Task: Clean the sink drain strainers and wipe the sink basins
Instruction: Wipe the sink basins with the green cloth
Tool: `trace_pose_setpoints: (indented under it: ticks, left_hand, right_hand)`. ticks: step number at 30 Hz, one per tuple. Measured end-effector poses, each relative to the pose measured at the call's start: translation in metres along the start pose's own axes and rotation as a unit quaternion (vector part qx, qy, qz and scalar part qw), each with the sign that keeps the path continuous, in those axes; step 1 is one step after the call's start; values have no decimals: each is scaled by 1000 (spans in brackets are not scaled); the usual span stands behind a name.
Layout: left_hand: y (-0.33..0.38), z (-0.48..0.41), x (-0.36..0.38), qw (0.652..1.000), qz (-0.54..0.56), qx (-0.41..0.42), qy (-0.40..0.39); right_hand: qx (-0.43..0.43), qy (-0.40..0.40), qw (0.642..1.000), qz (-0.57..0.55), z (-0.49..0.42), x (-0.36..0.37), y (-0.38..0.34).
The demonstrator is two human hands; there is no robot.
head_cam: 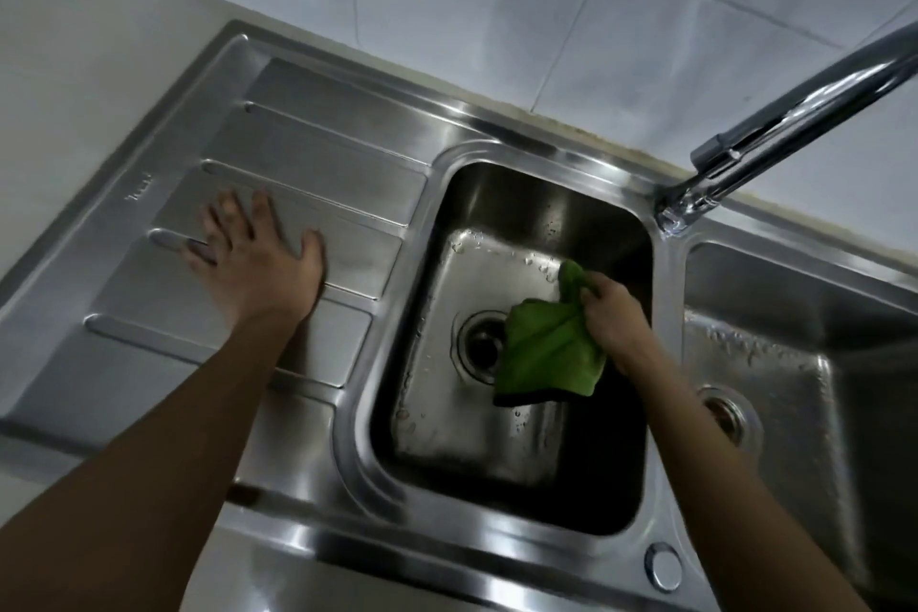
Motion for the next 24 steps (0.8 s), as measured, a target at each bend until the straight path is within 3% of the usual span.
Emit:
trace_pose_setpoints:
  ticks: [5,7,10,16,24]
  left_hand:
    - [0,-1,0,1000,-1,0,9]
    - [-1,-2,-1,1000,3,-2,13]
    - [-1,-3,-1,1000,7,-3,15]
    - [-1,-2,0,1000,15,-5,24]
    - [-4,-4,6,999,6,-7,44]
  right_hand:
    - [70,27,992,98,19,48,43]
    - [71,-42,993,80,24,84,56]
    - [56,-106,976,184,23,128,83]
    - [57,-23,967,249,-18,138,79]
    - [-17,-8,960,280,-100,120,44]
Point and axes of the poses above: each hand's wrist, its own z-axis away from the middle knuckle, its own x-axis out of the palm, y = z × x, the point moved 4 cm from there along -z, towards the middle knuckle, and after that the axes turned 4 degrees about -z, right-handed, at the moved point
